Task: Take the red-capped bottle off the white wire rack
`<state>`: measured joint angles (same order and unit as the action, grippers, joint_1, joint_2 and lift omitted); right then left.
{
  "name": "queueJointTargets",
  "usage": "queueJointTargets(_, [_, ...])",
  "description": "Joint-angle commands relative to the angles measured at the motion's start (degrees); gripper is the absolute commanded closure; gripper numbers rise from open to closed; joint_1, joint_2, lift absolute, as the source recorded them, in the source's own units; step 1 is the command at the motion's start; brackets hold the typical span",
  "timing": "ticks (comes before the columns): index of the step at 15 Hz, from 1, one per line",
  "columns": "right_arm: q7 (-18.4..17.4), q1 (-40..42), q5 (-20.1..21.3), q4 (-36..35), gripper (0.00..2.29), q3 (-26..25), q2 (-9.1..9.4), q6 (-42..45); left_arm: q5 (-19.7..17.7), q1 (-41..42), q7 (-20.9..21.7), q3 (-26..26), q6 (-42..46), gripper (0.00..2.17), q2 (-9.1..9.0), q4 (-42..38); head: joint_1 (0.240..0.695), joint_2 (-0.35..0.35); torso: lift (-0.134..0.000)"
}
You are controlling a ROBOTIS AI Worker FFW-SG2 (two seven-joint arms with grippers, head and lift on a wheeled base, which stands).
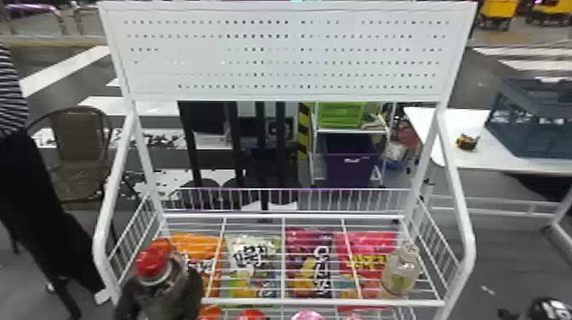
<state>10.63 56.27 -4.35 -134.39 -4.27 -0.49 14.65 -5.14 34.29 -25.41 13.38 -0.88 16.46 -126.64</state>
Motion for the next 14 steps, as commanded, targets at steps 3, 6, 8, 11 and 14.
queueJointTargets(3, [0.0, 0.0, 0.1, -0.2, 1.19, 0.0, 0.14, 0.0, -0.9, 7.4, 4.8, -10.5, 0.4, 2.15, -0.64, -5.5, 0.499, 0.000, 0.000])
queueJointTargets(6, [-0.1, 0.0, 0.7, -0.4, 1.19, 0.2, 0.54, -0.2, -1.5, 7.7, 5.9, -12.2, 0.4, 2.15, -1.08, -5.2, 0.499, 0.000, 0.000])
queueJointTargets(8, [-0.1, 0.0, 0.7, -0.4, 1.19, 0.4, 0.54, -0.4, -1.5, 7.5, 6.0, -12.2, 0.4, 2.15, -1.34, -4.9, 0.499, 0.000, 0.000])
queueJointTargets(11, [-0.1, -0.1, 0.7, -0.5, 1.19, 0.5, 0.54, -0.6, -1.5, 7.2, 6.0, -12.1, 0.2, 2.15, -1.43, -5.5, 0.499, 0.000, 0.000])
queueJointTargets(14, [-0.1, -0.2, 0.8, -0.5, 1.19, 0.7, 0.54, -0.6, -1.5, 7.3, 6.0, -12.1, 0.0, 2.15, -1.43, -6.0, 0.499, 0.000, 0.000])
